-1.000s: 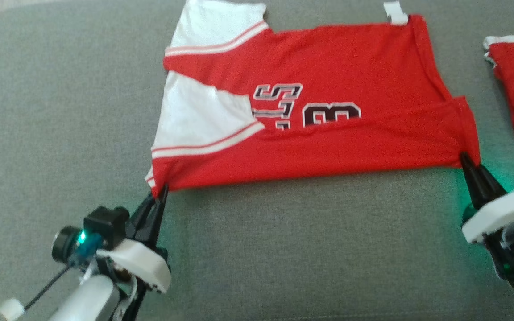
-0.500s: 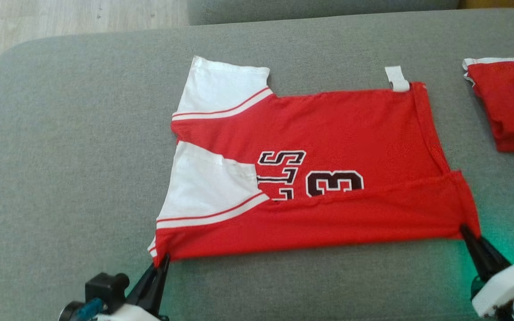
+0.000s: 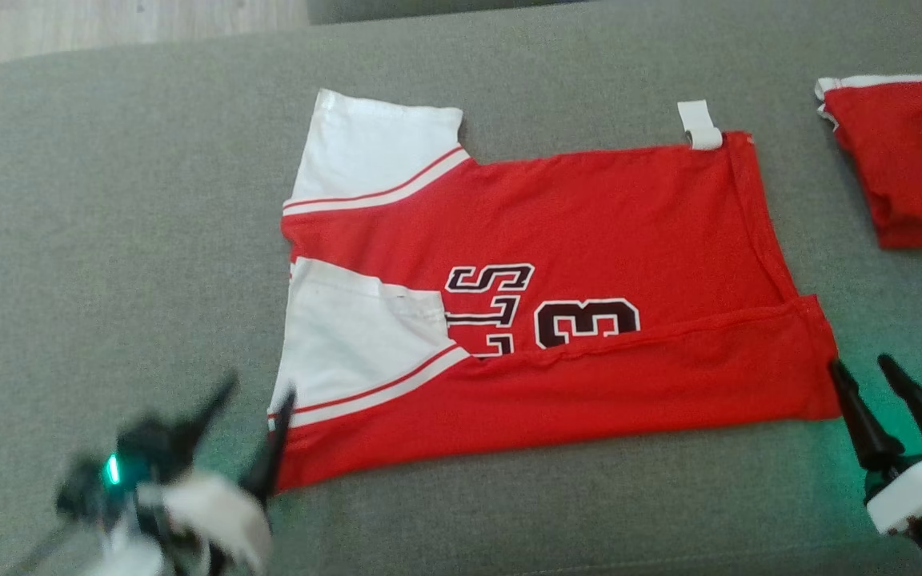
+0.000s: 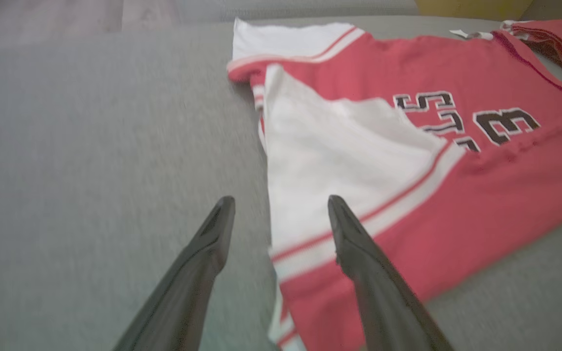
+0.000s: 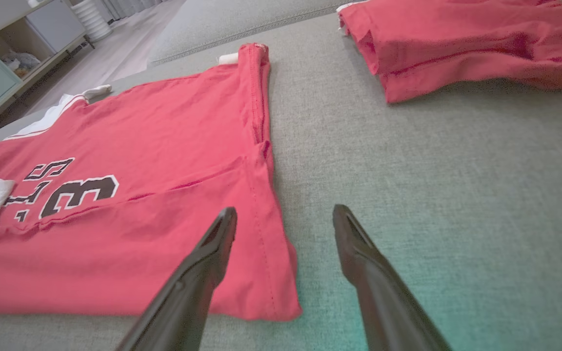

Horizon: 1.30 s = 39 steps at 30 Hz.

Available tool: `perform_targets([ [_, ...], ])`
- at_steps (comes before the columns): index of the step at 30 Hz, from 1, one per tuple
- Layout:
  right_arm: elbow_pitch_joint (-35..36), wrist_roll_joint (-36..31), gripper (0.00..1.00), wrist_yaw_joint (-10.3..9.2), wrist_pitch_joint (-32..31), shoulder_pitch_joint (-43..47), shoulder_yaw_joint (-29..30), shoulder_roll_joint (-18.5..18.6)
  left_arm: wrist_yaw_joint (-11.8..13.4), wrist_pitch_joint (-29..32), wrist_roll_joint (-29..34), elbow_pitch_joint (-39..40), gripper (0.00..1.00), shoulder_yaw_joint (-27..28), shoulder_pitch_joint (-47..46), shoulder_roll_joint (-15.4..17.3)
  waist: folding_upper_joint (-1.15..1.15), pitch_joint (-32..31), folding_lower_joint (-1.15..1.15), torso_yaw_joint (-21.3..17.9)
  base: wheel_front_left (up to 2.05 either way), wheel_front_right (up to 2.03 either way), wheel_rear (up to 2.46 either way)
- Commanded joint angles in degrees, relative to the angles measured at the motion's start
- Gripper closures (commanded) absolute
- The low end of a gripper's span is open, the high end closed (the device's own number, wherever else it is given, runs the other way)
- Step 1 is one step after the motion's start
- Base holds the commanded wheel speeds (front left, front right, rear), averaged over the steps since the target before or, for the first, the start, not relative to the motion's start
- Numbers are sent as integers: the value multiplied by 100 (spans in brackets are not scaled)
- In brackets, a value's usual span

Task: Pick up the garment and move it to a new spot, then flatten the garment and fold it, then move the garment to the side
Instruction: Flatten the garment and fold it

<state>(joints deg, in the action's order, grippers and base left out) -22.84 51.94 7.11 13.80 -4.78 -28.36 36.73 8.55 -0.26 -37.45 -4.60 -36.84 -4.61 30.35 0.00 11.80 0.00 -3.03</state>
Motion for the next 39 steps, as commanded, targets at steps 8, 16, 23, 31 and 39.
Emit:
perform_targets([
  [8,551,-442,0,37,76,-289,325,142,-735,1272,502,162,0,226,-3245,317,0,668,0,-149,0,0,0],
  [16,812,-605,0,37,-132,-864,189,-64,-1378,2600,342,-1775,0,12,-5304,-66,0,1251,0,-710,0,0,0],
  [23,755,-544,0,37,-85,-1187,-22,-176,-1496,2863,324,-3009,0,-85,-6004,-131,0,1553,0,-1046,0,0,0],
  [31,601,-412,0,37,39,-1354,-250,-264,-1492,2667,318,-4100,0,-36,-6428,-166,0,1772,0,-1274,0,0,0],
  [39,475,-345,0,37,101,-1474,-344,-206,-1481,2448,196,-4708,48,9,-6586,-291,0,1850,0,-1272,0,0,0],
])
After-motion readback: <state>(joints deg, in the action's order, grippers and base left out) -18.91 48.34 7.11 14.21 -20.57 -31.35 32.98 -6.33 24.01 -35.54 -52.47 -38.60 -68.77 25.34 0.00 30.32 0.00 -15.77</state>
